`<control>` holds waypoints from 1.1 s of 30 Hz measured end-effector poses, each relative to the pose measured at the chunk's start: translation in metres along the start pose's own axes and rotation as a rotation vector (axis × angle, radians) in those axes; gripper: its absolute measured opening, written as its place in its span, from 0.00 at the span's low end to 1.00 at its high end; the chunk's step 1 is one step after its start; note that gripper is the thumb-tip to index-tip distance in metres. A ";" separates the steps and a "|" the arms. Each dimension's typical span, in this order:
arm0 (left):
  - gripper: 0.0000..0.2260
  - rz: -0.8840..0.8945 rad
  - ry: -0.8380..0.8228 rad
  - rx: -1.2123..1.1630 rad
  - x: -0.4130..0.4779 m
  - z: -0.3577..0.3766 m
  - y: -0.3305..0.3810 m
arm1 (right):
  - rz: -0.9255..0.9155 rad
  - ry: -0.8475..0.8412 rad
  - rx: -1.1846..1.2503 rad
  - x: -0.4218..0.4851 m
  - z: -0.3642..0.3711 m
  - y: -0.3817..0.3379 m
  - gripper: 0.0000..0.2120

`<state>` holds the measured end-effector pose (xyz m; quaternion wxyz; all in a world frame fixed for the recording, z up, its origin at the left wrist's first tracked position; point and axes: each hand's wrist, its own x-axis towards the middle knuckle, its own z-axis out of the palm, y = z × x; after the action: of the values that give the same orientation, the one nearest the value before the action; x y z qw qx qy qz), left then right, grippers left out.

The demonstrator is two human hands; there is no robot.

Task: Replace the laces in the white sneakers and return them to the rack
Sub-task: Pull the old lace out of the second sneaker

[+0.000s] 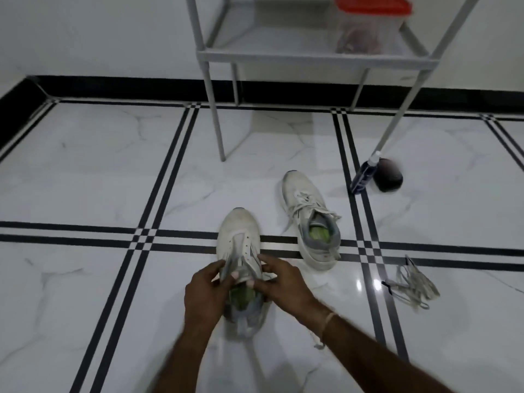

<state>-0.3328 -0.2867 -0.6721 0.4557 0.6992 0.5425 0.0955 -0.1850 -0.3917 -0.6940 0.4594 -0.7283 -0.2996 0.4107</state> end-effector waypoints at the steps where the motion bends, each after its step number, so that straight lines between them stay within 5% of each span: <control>1: 0.19 0.013 0.035 -0.013 0.011 -0.004 0.001 | -0.007 -0.015 0.033 0.010 0.003 -0.005 0.24; 5: 0.16 0.016 0.066 0.012 0.051 -0.015 0.007 | -0.093 -0.028 -0.026 0.032 -0.001 -0.018 0.21; 9: 0.20 0.157 0.205 0.131 0.056 -0.002 0.035 | -0.383 0.422 -0.506 0.029 -0.043 -0.032 0.19; 12: 0.16 0.442 0.364 0.052 0.025 0.033 0.070 | -0.253 0.681 -0.707 0.031 -0.079 -0.032 0.26; 16: 0.23 0.305 -0.078 -0.163 0.023 0.099 0.093 | 0.180 0.508 -0.342 0.043 -0.118 -0.009 0.29; 19: 0.25 0.172 -0.230 -0.182 0.034 0.127 0.097 | 0.219 0.445 -0.241 0.037 -0.116 0.003 0.18; 22: 0.16 0.169 -0.193 -0.162 0.029 0.127 0.086 | 0.208 0.436 -0.166 0.013 -0.091 0.013 0.20; 25: 0.19 0.190 -0.147 -0.126 0.013 0.109 0.059 | 0.260 0.395 -0.124 -0.016 -0.074 0.019 0.26; 29: 0.30 0.309 -0.121 -0.114 0.001 0.104 0.038 | 0.212 0.372 -0.302 -0.026 -0.083 0.033 0.20; 33: 0.28 0.417 -0.079 -0.068 -0.001 0.105 0.042 | -0.049 0.459 -0.514 -0.033 -0.098 0.030 0.08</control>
<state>-0.2390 -0.3438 -0.7005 0.4704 0.7838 0.3641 0.1785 -0.1140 -0.4718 -0.6871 0.3262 -0.8862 -0.2995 0.1360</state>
